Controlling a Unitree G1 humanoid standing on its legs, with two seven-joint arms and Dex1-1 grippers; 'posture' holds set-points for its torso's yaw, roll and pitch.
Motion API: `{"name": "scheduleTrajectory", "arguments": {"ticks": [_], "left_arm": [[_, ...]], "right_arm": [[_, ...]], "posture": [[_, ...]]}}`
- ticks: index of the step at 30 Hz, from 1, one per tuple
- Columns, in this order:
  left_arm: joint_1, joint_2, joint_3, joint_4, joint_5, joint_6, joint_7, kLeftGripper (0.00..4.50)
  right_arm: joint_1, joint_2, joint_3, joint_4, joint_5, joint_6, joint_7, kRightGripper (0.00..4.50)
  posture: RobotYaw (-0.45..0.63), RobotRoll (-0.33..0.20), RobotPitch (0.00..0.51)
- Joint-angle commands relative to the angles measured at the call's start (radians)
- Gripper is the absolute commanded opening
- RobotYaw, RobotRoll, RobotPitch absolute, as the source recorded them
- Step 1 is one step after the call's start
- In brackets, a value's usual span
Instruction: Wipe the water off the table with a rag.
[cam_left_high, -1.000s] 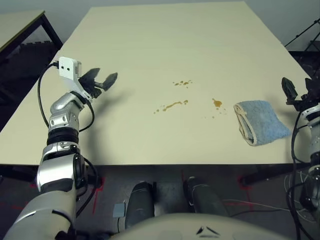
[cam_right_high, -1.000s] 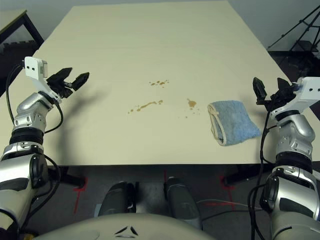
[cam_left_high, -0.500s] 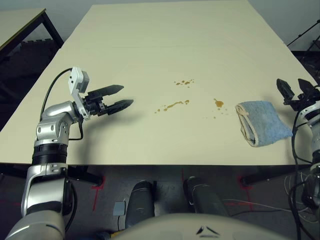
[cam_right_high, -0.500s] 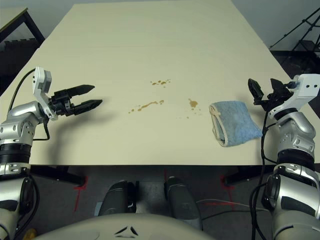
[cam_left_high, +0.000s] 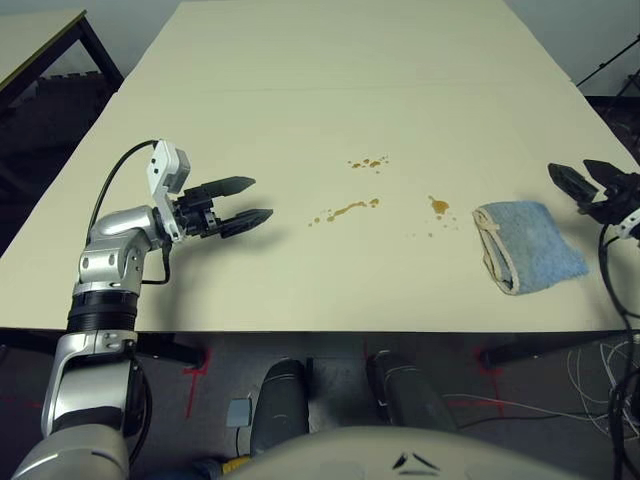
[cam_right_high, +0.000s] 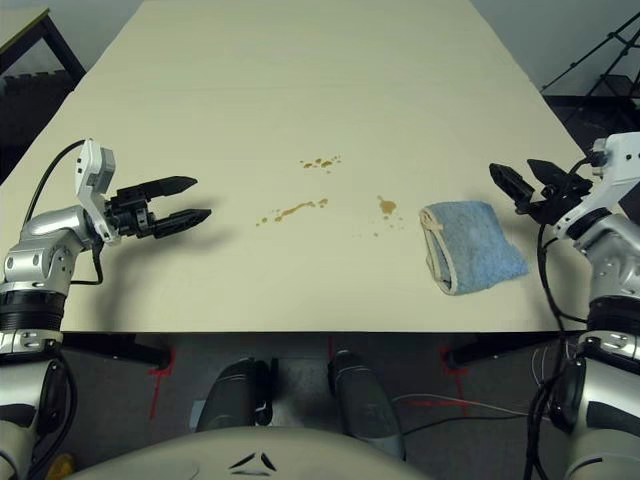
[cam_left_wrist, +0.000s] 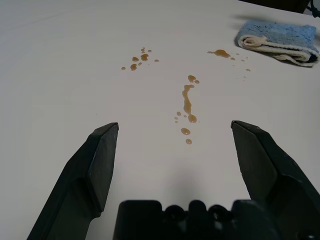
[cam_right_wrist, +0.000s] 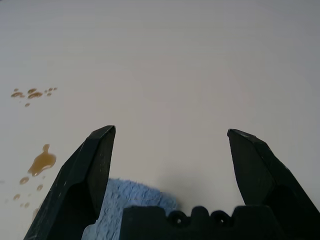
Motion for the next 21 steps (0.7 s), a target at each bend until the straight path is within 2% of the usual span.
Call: {"name": "scheduleTrajectory", "arguments": {"ticks": [1,10,21], "left_arm": [[0.008,-0.001,-0.016,-0.001,0.015,-0.008,0.004,4.50],[0.010,0.001,-0.022,-0.004,0.016,-0.011,0.015,4.50],[0.032,0.009,-0.014,-0.029,0.009,-0.002,0.027,4.50]], "right_arm": [[0.025,-0.056,0.030,-0.022,0.003,0.083,0.062,4.46],[0.036,-0.121,0.091,-0.012,-0.018,0.205,0.164,4.46],[0.102,-0.121,0.198,-0.047,-0.080,0.222,0.215,4.46]], "posture": [[-0.25,0.000,0.115],[-0.24,0.000,0.121],[-0.22,0.000,0.131]]}}
